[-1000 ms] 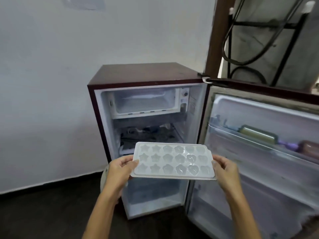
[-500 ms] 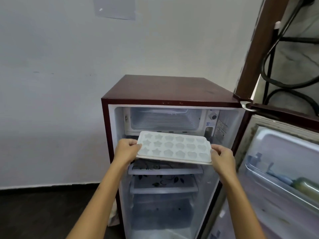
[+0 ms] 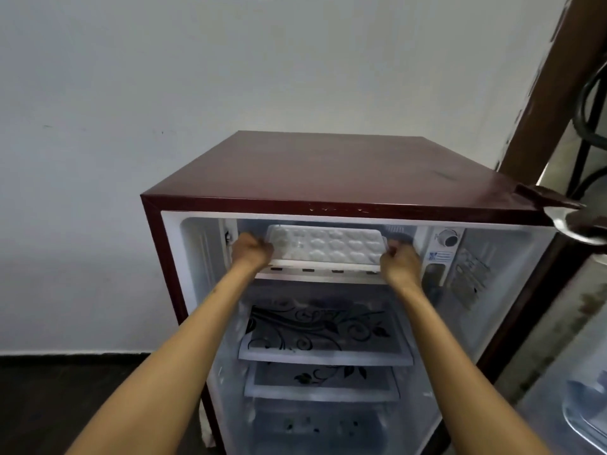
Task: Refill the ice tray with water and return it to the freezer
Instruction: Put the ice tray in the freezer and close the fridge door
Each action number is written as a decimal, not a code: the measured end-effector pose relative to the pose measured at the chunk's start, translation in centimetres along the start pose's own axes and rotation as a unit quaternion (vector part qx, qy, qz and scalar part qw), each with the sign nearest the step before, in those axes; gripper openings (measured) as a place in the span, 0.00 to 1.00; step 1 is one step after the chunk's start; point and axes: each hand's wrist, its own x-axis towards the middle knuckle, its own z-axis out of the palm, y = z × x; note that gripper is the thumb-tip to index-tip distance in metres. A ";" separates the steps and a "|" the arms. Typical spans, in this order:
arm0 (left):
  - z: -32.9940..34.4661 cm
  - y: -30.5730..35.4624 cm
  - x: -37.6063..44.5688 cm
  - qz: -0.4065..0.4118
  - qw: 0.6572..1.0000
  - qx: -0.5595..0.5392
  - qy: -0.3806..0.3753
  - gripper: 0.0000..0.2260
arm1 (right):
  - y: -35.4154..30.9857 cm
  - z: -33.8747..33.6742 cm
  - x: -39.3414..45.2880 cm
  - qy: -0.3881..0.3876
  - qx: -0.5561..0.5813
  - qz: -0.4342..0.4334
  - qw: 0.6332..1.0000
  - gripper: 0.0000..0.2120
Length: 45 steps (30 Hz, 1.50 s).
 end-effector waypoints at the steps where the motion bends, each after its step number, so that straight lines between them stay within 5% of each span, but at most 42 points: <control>1: 0.5 -0.2 0.7 0.005 1.000 -0.003 0.002 0.04 | 0.0 0.6 0.7 0.003 -0.004 0.004 1.000 0.07; 10: 3.0 -1.2 5.7 0.032 0.999 0.000 -0.014 0.13 | 1.1 3.4 5.3 0.001 -0.019 -0.052 0.998 0.10; 28: 3.6 -1.4 7.4 0.032 0.998 0.050 -0.022 0.14 | 1.5 5.1 6.9 -0.013 -0.043 -0.062 0.997 0.12; 35: 1.6 1.0 1.4 0.087 0.990 0.108 0.014 0.07 | 0.0 2.1 3.7 -0.001 -0.093 -0.069 0.993 0.08; 45: -2.7 1.2 -14.7 0.147 0.982 0.102 -0.067 0.17 | -1.3 -5.6 -10.2 0.040 -0.035 -0.058 0.997 0.19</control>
